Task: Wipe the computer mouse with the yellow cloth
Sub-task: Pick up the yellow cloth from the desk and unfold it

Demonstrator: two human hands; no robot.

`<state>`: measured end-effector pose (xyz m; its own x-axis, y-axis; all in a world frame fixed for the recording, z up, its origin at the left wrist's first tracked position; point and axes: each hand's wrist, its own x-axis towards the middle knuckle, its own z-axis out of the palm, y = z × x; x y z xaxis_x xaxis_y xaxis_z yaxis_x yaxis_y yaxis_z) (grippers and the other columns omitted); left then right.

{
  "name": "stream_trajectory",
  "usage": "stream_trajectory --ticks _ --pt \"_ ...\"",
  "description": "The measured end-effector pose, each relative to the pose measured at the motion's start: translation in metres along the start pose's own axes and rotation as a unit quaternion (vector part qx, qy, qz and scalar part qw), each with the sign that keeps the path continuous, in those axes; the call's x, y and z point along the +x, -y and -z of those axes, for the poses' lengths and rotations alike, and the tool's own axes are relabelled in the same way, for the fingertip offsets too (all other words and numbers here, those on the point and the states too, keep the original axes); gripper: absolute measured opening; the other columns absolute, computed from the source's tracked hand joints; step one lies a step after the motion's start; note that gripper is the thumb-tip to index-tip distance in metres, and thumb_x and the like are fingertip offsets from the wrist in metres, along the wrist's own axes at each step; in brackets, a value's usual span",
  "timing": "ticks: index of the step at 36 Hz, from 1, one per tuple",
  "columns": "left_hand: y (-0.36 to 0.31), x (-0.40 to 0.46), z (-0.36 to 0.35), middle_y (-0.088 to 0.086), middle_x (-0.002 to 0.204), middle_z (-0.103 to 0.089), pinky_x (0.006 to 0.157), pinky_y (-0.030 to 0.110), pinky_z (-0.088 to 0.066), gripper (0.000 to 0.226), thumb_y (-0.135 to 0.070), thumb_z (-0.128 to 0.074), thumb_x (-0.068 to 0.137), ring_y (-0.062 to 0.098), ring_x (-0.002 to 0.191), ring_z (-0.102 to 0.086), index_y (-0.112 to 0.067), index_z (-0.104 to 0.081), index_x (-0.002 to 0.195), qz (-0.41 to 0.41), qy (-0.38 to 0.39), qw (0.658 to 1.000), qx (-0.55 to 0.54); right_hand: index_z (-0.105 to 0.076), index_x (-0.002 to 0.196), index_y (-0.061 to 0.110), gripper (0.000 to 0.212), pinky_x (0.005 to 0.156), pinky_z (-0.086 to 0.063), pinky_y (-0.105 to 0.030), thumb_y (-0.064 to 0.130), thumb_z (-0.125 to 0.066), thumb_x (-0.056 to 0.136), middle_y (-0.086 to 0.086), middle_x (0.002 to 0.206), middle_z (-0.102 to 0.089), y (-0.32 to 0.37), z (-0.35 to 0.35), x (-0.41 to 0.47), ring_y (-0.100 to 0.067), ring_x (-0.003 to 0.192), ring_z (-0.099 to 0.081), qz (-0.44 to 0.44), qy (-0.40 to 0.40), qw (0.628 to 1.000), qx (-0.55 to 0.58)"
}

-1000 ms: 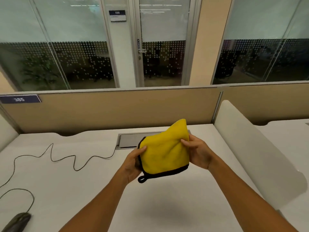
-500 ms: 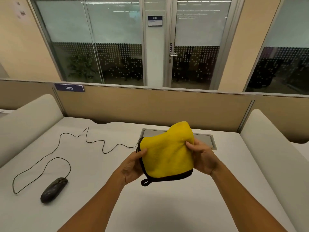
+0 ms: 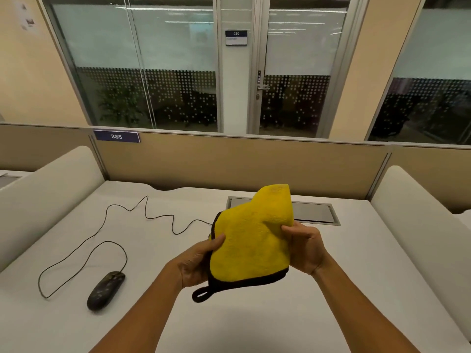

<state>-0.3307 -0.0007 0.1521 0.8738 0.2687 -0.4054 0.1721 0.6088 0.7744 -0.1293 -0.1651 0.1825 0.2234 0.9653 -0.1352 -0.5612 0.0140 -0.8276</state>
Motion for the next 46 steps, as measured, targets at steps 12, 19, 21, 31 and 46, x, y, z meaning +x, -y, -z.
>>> stream_trajectory --ticks 12,19,21,31,46 --pt "-0.029 -0.047 0.055 0.009 0.114 -0.072 0.076 0.038 -0.058 0.048 -0.030 -0.067 0.081 0.028 0.101 -0.070 -0.012 -0.059 0.124 -0.043 -0.075 0.993 0.079 -0.061 0.119 0.020 0.039 0.073 -0.060 -0.044 0.020 -0.053 0.081 -0.004 0.107 -0.075 -0.037 -0.050 0.013 -0.031 0.099 -0.067 0.023 -0.094 0.995 -0.003" --pt "-0.030 -0.062 0.075 0.013 0.127 -0.066 0.083 0.043 -0.057 0.060 -0.031 -0.083 0.073 0.032 0.111 -0.064 -0.016 -0.060 0.126 -0.110 -0.089 0.990 0.024 -0.070 0.115 0.014 0.082 0.077 -0.059 -0.050 0.029 -0.097 0.039 -0.014 0.119 -0.070 -0.059 -0.060 0.017 -0.037 0.102 -0.069 0.007 -0.067 0.998 0.015" --pt "-0.029 -0.065 0.075 0.013 0.128 -0.065 0.085 0.043 -0.057 0.046 -0.029 -0.066 0.084 0.032 0.111 -0.064 -0.016 -0.060 0.128 -0.110 -0.080 0.991 0.002 -0.066 0.118 0.013 0.089 0.078 -0.058 -0.051 0.030 -0.098 0.037 -0.014 0.119 -0.070 -0.062 -0.064 0.017 -0.037 0.103 -0.068 0.004 -0.064 0.998 0.017" --pt "0.010 -0.082 0.081 0.021 0.136 -0.057 0.097 0.049 -0.052 0.084 -0.058 -0.082 0.060 0.039 0.120 -0.059 -0.009 -0.064 0.126 0.055 0.042 0.997 -0.023 -0.075 0.105 0.012 0.083 0.067 -0.059 -0.048 0.027 -0.095 0.025 -0.017 0.106 -0.074 -0.062 -0.076 0.005 -0.039 0.088 -0.072 0.001 -0.027 1.000 0.013" --pt "0.024 -0.063 0.076 0.012 0.117 -0.062 0.081 0.049 -0.056 0.090 -0.017 -0.083 0.066 0.037 0.105 -0.063 -0.017 -0.032 0.140 -0.182 -0.235 0.953 -0.063 -0.061 0.122 0.012 0.042 0.078 -0.059 -0.046 0.011 -0.060 0.080 -0.011 0.113 -0.073 -0.073 -0.064 0.010 -0.037 0.106 -0.065 -0.039 -0.139 0.989 -0.034"
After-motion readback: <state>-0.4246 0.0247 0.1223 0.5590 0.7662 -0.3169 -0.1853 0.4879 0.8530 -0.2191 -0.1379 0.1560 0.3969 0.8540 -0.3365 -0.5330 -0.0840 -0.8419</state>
